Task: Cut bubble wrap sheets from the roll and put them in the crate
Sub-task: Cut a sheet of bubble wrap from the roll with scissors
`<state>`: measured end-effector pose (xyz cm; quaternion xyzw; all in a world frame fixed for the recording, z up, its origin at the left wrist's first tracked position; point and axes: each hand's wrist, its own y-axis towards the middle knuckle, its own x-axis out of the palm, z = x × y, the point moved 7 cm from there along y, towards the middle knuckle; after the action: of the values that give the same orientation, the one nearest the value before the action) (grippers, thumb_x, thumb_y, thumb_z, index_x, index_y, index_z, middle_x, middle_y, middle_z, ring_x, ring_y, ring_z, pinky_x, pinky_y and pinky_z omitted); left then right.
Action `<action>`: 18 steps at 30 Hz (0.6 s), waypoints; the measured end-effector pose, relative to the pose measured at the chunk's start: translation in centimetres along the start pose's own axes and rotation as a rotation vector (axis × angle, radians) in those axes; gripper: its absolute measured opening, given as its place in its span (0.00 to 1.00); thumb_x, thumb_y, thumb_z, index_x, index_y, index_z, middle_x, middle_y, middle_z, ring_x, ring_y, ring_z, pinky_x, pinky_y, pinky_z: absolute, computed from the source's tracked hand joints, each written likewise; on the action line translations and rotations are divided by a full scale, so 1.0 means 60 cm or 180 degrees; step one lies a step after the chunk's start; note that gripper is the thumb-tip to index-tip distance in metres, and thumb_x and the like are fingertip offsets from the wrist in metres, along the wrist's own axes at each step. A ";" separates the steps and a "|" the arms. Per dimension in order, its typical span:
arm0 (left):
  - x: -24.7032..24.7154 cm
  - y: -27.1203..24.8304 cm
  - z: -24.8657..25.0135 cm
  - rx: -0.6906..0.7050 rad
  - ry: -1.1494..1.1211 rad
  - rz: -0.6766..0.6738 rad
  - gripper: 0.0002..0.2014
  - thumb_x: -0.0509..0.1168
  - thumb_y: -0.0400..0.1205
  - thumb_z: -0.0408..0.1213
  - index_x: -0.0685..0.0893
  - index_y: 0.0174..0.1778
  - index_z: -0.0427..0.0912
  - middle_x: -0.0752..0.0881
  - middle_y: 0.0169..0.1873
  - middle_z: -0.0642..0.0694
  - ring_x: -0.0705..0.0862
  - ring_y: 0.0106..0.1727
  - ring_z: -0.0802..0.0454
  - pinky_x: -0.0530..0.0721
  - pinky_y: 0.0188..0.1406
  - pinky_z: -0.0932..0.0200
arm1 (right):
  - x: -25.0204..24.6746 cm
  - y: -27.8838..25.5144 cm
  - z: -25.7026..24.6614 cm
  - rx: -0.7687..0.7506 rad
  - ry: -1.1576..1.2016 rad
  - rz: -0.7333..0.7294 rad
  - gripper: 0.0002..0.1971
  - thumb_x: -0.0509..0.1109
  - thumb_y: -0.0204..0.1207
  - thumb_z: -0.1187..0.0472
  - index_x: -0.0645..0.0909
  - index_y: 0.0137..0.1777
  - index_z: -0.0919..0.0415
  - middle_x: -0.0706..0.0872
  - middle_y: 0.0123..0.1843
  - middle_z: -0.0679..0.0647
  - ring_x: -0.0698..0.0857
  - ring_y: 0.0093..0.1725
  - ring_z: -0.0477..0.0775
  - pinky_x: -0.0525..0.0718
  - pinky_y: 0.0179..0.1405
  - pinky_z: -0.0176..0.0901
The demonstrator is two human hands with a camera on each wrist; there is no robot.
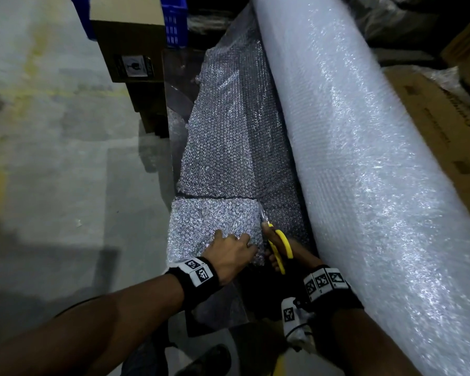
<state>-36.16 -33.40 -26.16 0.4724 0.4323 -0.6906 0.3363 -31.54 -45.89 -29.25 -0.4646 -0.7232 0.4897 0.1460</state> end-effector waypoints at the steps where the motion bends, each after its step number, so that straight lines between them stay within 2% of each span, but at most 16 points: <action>1: 0.000 0.000 0.000 0.0007 -0.0005 0.0007 0.11 0.55 0.86 0.38 0.72 0.63 0.42 0.75 0.58 0.38 0.84 0.51 0.36 0.73 0.65 0.29 | 0.000 -0.002 0.000 0.0004 0.0014 0.0022 0.37 0.63 0.48 0.19 0.75 0.31 0.58 0.75 0.20 0.51 0.73 0.17 0.47 0.71 0.20 0.31; 3: 0.002 0.000 -0.001 -0.0008 -0.0008 -0.0004 0.10 0.56 0.86 0.36 0.72 0.62 0.42 0.76 0.58 0.38 0.85 0.50 0.36 0.73 0.65 0.28 | -0.002 -0.002 0.006 0.0063 0.0017 0.0053 0.37 0.61 0.54 0.20 0.76 0.31 0.59 0.76 0.19 0.51 0.74 0.16 0.48 0.72 0.21 0.32; 5: 0.003 0.000 -0.002 -0.0027 0.0003 -0.0033 0.10 0.57 0.86 0.35 0.73 0.63 0.42 0.76 0.58 0.38 0.85 0.51 0.35 0.73 0.65 0.27 | -0.004 -0.001 0.011 0.0047 0.0093 0.0106 0.34 0.62 0.67 0.24 0.77 0.32 0.60 0.77 0.20 0.51 0.75 0.17 0.48 0.73 0.21 0.31; 7: 0.004 0.001 -0.003 -0.0058 0.0017 -0.0064 0.11 0.57 0.85 0.35 0.72 0.63 0.41 0.76 0.58 0.38 0.85 0.52 0.34 0.73 0.66 0.26 | -0.006 0.000 0.014 0.0001 0.0212 0.0106 0.30 0.65 0.73 0.28 0.77 0.33 0.58 0.78 0.23 0.51 0.75 0.18 0.47 0.72 0.21 0.32; 11: 0.003 0.003 -0.001 -0.0092 0.0048 -0.0067 0.13 0.58 0.86 0.35 0.72 0.65 0.40 0.76 0.59 0.37 0.85 0.54 0.33 0.73 0.65 0.25 | -0.008 -0.003 0.010 -0.0061 0.0273 0.0115 0.27 0.71 0.69 0.31 0.77 0.31 0.56 0.77 0.26 0.53 0.74 0.19 0.47 0.70 0.20 0.32; 16: 0.001 -0.001 0.001 -0.0113 0.0039 -0.0059 0.14 0.58 0.86 0.35 0.73 0.68 0.38 0.76 0.63 0.36 0.84 0.57 0.32 0.71 0.68 0.24 | -0.004 -0.009 0.010 -0.0038 0.0265 0.0106 0.30 0.69 0.64 0.27 0.77 0.31 0.57 0.78 0.25 0.54 0.75 0.19 0.49 0.73 0.21 0.34; 18: -0.002 -0.002 0.001 -0.0097 0.0045 -0.0036 0.14 0.57 0.86 0.35 0.73 0.67 0.38 0.76 0.63 0.35 0.84 0.57 0.32 0.70 0.68 0.23 | -0.004 -0.012 0.011 -0.0022 0.0272 0.0090 0.30 0.68 0.69 0.28 0.76 0.31 0.57 0.77 0.24 0.53 0.75 0.20 0.50 0.73 0.23 0.36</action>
<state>-36.27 -33.39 -26.02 0.4696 0.4477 -0.6825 0.3365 -32.21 -46.51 -28.89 -0.4957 -0.7114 0.4690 0.1681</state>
